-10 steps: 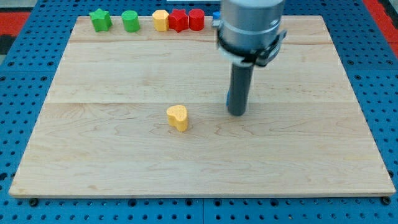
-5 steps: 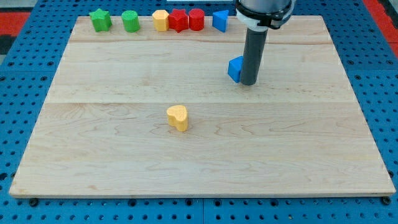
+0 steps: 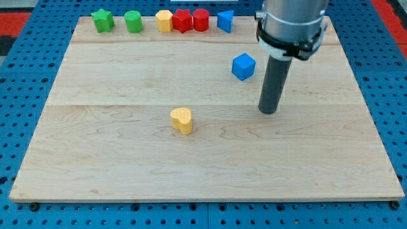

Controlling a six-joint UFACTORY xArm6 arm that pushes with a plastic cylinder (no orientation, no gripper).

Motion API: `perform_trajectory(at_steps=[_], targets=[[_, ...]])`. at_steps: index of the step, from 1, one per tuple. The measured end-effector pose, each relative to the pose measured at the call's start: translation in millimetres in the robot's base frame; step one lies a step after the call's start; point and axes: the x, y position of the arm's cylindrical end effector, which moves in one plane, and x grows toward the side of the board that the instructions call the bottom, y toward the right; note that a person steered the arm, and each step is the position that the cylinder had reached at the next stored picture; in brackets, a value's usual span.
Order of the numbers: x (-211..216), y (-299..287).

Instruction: Push blue cube towards the top right

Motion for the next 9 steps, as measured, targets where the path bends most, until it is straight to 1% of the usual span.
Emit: perform_trajectory(at_steps=[1,2,3,4,5,7,9], targets=[[11,-5],[-17,-28],[-56,-37],[-76,-35],[-86,-40],[-138,-41],[-170,-41]])
